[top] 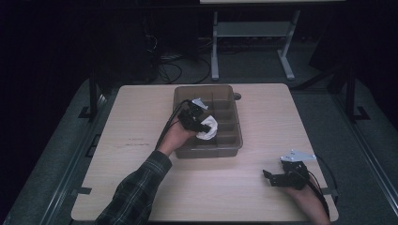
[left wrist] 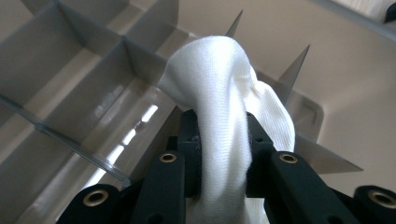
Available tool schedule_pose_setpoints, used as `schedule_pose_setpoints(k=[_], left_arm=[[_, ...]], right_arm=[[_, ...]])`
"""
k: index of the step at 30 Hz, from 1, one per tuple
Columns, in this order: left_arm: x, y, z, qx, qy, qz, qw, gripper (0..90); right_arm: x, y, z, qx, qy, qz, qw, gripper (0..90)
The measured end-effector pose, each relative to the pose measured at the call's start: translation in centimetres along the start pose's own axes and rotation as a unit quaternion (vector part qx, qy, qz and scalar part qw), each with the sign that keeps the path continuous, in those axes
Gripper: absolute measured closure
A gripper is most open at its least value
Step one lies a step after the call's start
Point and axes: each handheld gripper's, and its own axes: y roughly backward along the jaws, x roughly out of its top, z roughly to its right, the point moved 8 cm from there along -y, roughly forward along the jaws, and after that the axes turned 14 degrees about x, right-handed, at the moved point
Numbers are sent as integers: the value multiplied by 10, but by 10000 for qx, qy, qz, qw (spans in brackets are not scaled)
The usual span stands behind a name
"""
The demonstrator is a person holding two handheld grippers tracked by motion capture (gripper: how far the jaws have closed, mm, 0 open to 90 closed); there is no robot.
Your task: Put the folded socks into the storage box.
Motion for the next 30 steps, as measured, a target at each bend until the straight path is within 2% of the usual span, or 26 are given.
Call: schedule_pose_setpoints(k=[4, 6, 12, 25, 30], left_arm=[[-1, -5, 1, 52, -25, -217, 9997, 743], [-2, -8, 1, 106, -112, -361, 9992, 743], [-4, -14, 4, 192, -181, -597, 9979, 744], [-4, -22, 5, 191, -29, -749, 9970, 749], [-7, -30, 8, 266, -25, -915, 9954, 752]], right_arm=[[0, 0, 0, 1, 0, 0, 10000, 115], [0, 0, 0, 1, 0, 0, 10000, 115], [0, 0, 0, 5, 6, -4, 10000, 113], [0, 0, 0, 6, 5, -5, 10000, 113], [0, 0, 0, 4, 7, -4, 10000, 113]])
